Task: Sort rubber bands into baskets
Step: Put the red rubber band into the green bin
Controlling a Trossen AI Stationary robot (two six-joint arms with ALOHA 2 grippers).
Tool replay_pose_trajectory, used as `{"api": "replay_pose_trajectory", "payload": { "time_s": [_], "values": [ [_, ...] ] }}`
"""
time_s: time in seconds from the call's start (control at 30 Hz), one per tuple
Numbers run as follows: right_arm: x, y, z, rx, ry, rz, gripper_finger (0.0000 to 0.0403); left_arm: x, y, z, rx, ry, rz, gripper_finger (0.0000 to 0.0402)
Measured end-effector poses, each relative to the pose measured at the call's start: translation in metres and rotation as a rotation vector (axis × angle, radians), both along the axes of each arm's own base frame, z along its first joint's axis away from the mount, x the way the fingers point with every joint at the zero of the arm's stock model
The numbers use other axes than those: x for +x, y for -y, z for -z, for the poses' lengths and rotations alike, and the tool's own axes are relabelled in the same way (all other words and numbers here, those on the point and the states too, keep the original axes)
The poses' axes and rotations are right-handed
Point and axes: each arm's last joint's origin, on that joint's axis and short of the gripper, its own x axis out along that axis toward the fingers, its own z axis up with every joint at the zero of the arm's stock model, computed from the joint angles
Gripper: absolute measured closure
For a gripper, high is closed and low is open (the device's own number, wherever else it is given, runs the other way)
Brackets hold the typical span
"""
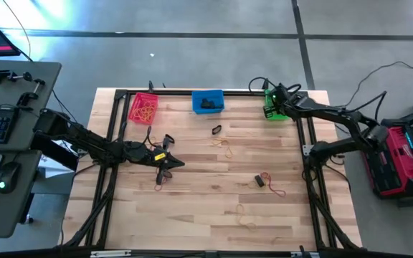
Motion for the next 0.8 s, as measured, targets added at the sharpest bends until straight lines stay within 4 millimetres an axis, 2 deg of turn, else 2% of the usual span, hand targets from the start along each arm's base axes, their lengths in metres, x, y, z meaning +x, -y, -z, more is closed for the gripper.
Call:
{"api": "replay_pose_trajectory", "payload": {
  "time_s": [0.5, 0.6, 0.8],
  "values": [
    [-0.0024, 0.0022, 0.0022, 0.011, 0.027, 0.006, 0.0396, 0.0001, 0.0000, -0.0001, 0.000, 0.001, -0.001, 0.0401],
    [-0.0024, 0.0022, 0.0022, 0.010, 0.034, 0.016, 0.0370, 0.0000, -0.0001, 0.0000, 0.001, 0.000, -0.002, 0.0402],
    [-0.0024, 0.0022, 0.0022, 0.008, 0.054, 0.046, 0.0284, 0.0000, -0.0001, 0.0000, 0.006, 0.001, -0.003, 0.0401]
  ]
}}
